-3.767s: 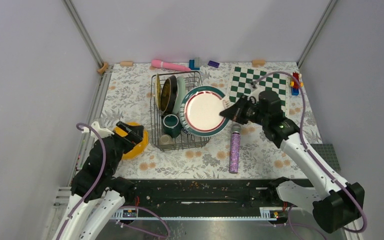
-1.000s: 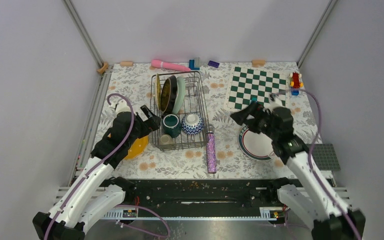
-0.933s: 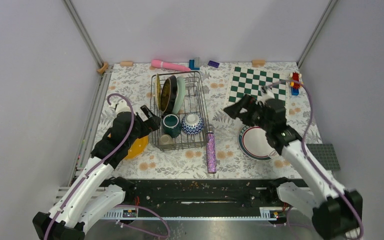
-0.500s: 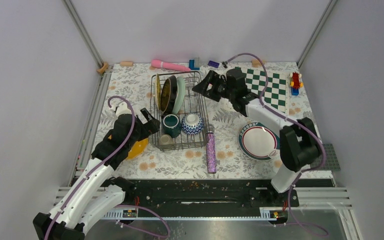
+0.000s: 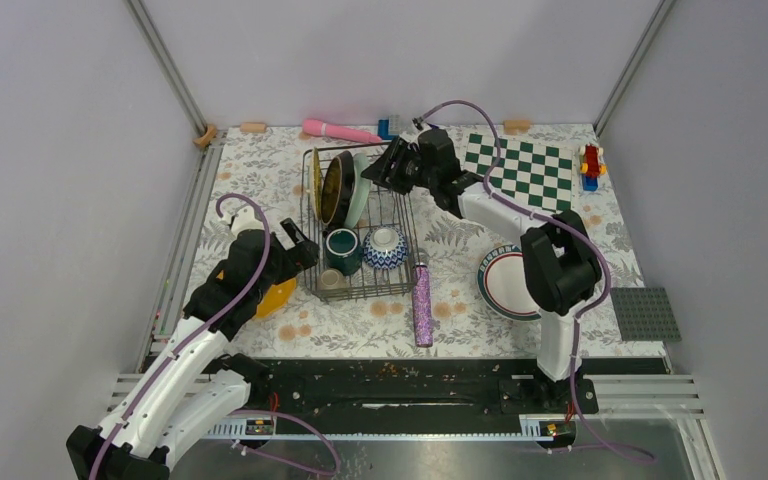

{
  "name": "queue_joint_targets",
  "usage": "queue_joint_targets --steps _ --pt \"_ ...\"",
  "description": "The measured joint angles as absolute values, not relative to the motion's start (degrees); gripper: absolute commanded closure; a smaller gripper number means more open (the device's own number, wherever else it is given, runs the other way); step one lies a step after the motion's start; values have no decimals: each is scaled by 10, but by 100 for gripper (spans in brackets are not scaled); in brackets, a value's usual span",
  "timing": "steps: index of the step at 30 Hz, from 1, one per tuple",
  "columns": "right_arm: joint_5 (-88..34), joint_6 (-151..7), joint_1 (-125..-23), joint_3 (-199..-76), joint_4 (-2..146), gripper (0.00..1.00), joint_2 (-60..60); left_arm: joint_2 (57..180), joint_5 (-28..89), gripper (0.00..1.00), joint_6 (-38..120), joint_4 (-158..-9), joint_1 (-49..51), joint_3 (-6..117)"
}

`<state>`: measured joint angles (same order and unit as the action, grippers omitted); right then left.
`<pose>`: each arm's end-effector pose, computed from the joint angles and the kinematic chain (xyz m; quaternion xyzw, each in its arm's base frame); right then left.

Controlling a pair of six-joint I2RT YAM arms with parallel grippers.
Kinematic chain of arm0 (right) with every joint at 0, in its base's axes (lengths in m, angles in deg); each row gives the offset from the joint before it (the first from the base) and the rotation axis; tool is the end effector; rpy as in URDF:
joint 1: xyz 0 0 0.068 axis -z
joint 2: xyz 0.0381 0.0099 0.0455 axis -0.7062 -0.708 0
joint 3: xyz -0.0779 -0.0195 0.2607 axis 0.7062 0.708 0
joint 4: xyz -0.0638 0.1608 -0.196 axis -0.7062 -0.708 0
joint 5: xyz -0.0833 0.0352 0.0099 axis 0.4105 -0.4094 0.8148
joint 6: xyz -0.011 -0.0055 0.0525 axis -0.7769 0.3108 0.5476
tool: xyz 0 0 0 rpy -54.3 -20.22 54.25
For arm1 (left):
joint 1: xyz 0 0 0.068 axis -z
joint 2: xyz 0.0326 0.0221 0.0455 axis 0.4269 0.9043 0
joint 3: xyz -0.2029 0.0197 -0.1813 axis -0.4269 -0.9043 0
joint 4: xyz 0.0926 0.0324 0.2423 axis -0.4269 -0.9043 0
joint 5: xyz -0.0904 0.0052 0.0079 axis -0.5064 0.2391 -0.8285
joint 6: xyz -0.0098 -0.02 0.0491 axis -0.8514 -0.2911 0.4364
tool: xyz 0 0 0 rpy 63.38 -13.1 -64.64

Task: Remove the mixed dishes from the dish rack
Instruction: Pick up the plate from the dish rack.

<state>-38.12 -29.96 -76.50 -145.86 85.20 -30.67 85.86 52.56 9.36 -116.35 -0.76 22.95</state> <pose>0.3912 0.2540 0.2707 0.0183 0.7889 0.4870 0.3743 0.1524 -0.0601 0.2803 -0.1972 0.8532 -0.1746 0.4502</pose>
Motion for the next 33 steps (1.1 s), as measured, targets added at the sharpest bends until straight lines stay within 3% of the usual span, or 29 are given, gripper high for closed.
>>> queue_joint_targets --steps 15,30,33 --pt "-351 -289 -787 -1521 813 64 -369 859 526 1 93 -1166 -8 230" --pt "-334 -261 -799 -1530 814 100 -371 855 527 1 89 -1167 -8 213" --pt "-327 -255 -800 -1520 819 100 -364 856 527 1 88 -1166 -8 212"
